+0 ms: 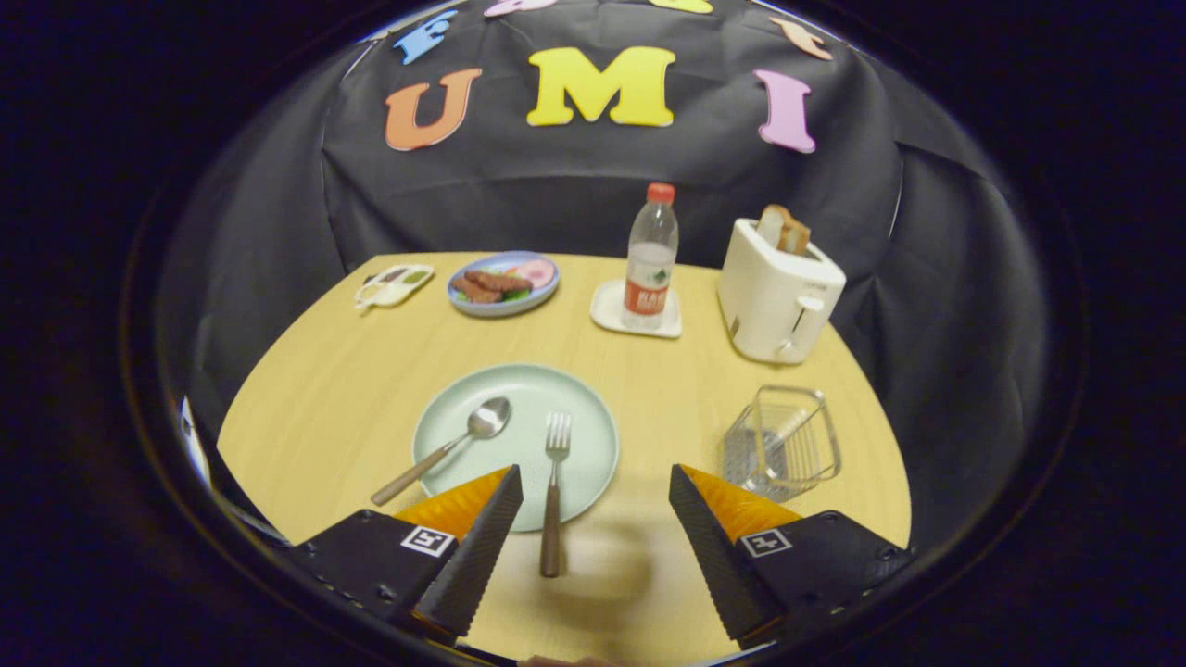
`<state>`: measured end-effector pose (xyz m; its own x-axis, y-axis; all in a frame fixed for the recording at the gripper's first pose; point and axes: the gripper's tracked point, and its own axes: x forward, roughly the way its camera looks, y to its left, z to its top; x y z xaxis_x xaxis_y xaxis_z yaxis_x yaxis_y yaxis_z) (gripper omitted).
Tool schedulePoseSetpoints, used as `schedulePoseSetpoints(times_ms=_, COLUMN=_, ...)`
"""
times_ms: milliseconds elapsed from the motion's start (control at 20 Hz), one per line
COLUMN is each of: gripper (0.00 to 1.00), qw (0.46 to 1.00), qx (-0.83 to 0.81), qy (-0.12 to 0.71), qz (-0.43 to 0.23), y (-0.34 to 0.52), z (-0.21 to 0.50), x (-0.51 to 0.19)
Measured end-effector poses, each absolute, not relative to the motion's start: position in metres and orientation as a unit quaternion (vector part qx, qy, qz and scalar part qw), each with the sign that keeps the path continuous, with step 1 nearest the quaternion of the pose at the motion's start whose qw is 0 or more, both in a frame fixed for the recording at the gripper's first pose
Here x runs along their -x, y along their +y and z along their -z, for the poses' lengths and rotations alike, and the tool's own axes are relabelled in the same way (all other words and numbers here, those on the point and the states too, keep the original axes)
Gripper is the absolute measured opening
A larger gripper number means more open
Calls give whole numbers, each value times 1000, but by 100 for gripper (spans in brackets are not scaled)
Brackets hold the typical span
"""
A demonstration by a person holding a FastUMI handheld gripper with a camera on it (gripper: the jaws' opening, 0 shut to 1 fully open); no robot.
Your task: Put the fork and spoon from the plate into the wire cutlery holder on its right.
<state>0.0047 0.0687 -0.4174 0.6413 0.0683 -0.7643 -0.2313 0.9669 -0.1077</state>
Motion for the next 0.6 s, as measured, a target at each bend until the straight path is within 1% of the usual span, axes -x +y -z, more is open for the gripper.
schedulePoseSetpoints(times_ms=100, gripper=95, qw=884, qx=92, qy=451, qz=-86, y=73, z=442, x=11)
schedulePoseSetpoints(times_ms=200, gripper=91, qw=868, qx=91, qy=480, qz=-91, y=81, z=460, x=23)
schedulePoseSetpoints(times_ms=350, gripper=78, qw=839, qx=112, qy=524, qz=-93, y=78, z=475, x=39)
schedulePoseSetpoints(times_ms=450, gripper=76, qw=831, qx=118, qy=536, qz=-93, y=80, z=480, x=39)
schedulePoseSetpoints(times_ms=500, gripper=68, qw=826, qx=120, qy=544, qz=-87, y=79, z=481, x=39)
schedulePoseSetpoints(times_ms=600, gripper=60, qw=819, qx=122, qy=556, qz=-68, y=77, z=485, x=38)
